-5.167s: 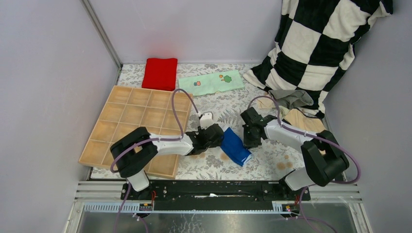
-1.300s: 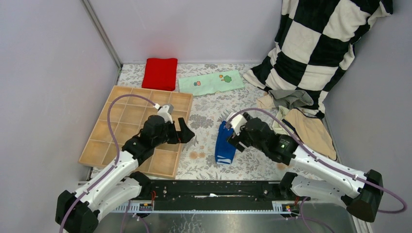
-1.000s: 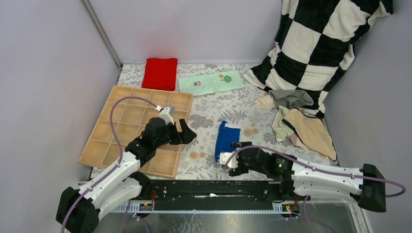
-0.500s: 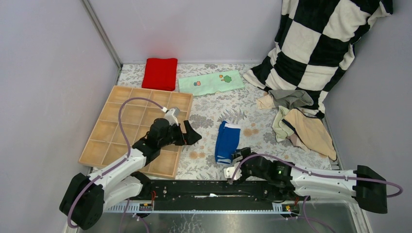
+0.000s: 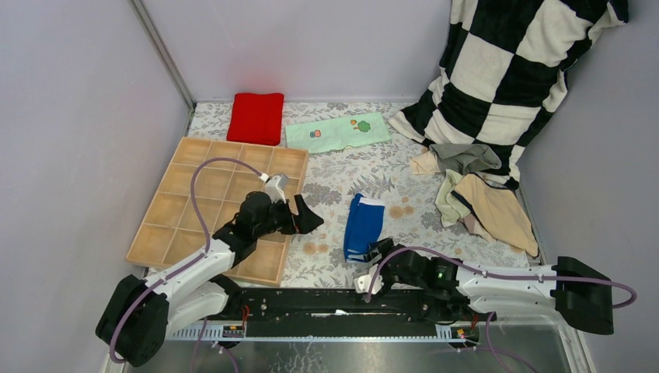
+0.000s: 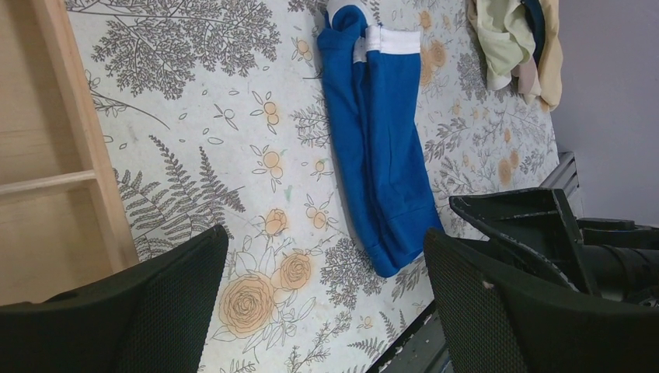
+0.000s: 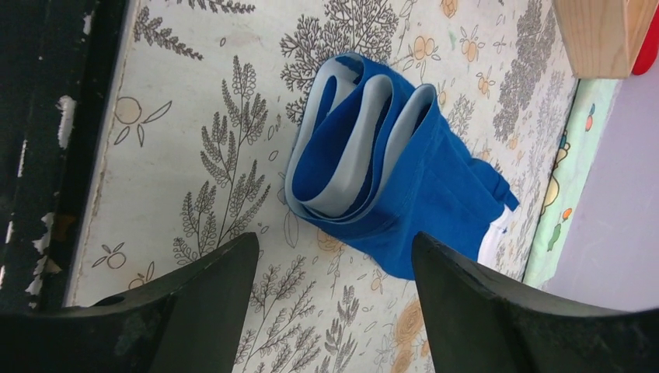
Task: Roll the underwear
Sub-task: Roll the underwear to the center of the board.
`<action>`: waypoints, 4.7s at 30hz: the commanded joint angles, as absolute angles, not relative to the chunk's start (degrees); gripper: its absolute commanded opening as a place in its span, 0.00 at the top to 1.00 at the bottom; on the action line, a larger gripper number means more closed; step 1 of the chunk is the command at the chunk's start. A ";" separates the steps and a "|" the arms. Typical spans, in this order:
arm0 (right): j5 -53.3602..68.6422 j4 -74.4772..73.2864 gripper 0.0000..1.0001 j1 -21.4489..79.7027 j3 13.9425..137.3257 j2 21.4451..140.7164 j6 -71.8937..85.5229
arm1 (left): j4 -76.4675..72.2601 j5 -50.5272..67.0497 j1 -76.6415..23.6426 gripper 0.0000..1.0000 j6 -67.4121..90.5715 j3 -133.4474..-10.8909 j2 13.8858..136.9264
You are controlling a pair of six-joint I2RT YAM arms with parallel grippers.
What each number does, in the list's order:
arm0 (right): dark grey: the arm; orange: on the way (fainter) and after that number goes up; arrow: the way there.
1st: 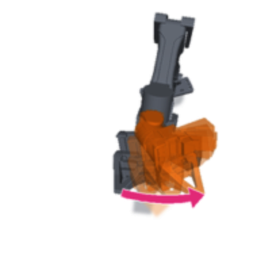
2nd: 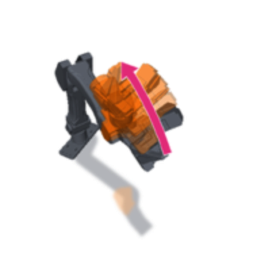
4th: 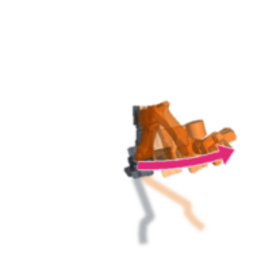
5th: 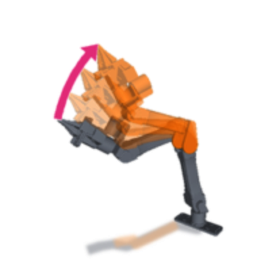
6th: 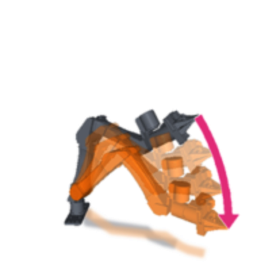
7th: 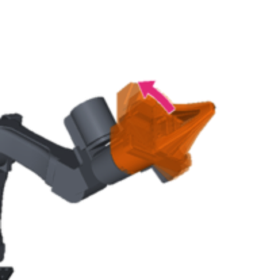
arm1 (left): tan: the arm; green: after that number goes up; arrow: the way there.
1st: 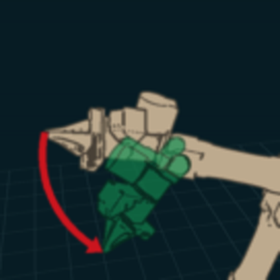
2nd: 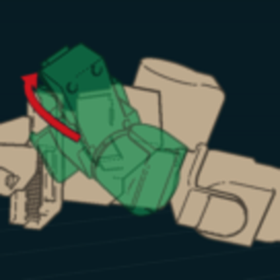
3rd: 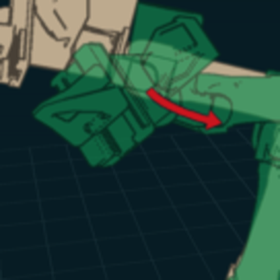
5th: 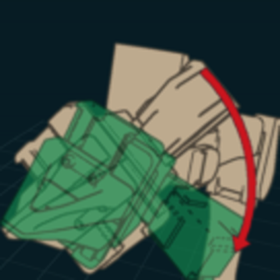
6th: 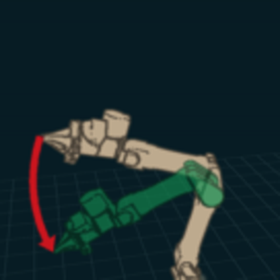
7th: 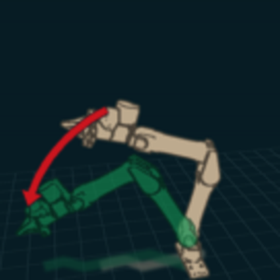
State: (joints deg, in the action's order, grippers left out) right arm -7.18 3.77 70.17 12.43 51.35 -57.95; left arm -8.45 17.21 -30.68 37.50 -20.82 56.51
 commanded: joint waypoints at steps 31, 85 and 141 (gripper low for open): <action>-8.13 12.93 0.53 70.66 13.82 65.15 -62.88 | -15.82 19.94 -30.41 0.01 39.35 -17.87 58.71; 5.40 41.37 0.99 63.59 15.49 74.46 -0.95 | -12.25 23.21 -31.91 0.01 38.74 -21.61 60.14; 14.50 22.58 1.00 43.81 24.24 88.07 35.08 | -27.50 16.00 -40.52 0.25 36.54 -22.63 81.83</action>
State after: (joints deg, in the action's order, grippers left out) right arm 17.30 31.07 44.86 24.18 87.18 36.99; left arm -21.58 16.23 -40.14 37.39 -22.65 79.72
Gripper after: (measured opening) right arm 0.113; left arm 0.773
